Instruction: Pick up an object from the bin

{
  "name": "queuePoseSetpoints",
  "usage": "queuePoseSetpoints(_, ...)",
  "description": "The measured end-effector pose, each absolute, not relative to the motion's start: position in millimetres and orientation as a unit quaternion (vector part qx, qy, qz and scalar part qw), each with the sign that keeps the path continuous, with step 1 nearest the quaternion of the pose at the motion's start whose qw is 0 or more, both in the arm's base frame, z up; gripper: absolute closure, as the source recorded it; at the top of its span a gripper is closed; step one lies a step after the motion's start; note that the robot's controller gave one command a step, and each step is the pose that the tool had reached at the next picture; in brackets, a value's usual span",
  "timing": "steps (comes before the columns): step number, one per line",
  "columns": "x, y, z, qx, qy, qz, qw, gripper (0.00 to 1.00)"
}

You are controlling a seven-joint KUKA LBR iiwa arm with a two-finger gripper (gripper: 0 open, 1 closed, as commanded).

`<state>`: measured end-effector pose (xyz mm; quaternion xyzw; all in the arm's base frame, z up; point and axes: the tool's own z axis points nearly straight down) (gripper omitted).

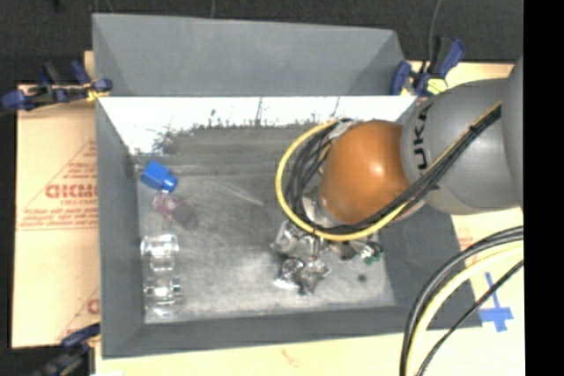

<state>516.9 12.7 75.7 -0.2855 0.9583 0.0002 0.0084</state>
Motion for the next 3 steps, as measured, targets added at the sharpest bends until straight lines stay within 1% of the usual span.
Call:
queuePoseSetpoints(1,531.9,-11.9,261.3,-0.439,0.899,-0.002,0.004,1.0)
queuePoseSetpoints(2,503.4,3.4,181.4,-0.476,0.879,0.003,-0.002,1.0)
queuePoseSetpoints(3,506.7,7.3,213.7,-0.467,0.884,-0.001,0.003,1.0)
